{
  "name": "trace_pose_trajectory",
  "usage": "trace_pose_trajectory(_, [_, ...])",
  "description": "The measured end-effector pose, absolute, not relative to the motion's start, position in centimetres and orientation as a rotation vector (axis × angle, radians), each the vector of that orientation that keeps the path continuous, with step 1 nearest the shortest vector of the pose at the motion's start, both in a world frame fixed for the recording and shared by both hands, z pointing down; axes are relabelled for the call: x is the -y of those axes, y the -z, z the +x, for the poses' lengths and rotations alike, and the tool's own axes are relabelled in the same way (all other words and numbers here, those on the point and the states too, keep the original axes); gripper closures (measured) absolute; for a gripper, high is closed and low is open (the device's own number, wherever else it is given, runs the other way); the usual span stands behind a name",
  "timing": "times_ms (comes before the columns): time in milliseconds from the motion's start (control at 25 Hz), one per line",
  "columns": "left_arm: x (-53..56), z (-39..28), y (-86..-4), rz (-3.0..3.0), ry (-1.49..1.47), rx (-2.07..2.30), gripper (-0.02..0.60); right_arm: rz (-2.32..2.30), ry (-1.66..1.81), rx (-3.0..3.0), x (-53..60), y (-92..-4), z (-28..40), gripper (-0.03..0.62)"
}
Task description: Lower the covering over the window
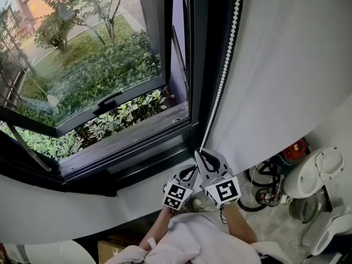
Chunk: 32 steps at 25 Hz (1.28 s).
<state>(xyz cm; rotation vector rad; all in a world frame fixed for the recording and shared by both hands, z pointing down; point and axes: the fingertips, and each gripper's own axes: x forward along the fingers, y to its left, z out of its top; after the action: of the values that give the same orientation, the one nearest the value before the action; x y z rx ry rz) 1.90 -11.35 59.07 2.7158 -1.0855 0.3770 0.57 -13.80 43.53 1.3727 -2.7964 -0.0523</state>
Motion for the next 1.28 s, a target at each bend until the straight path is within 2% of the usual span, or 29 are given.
trace_pose_trajectory(400, [10.7, 0.2, -54.5, 2.761, -0.293, 1.147, 0.560, 1.352, -0.034, 2.757, 13.0, -46.9, 1.1, 0.583])
trace_pose_trajectory(560, [10.5, -0.1, -50.6, 2.797, -0.163, 1.118, 0.488, 1.350, -0.054, 2.758, 12.8, -47.6, 1.2, 0.583])
trace_pose_trajectory(840, [10.5, -0.8, -42.7, 2.912, 0.012, 1.115, 0.488, 1.345, -0.058, 2.767, 12.3, -47.8, 1.3, 0.583])
trace_pose_trajectory(1280, [11.8, 2.2, -32.5, 3.131, 0.183, 1.080, 0.486, 1.330, -0.106, 2.758, 11.2, -49.2, 0.7, 0.583])
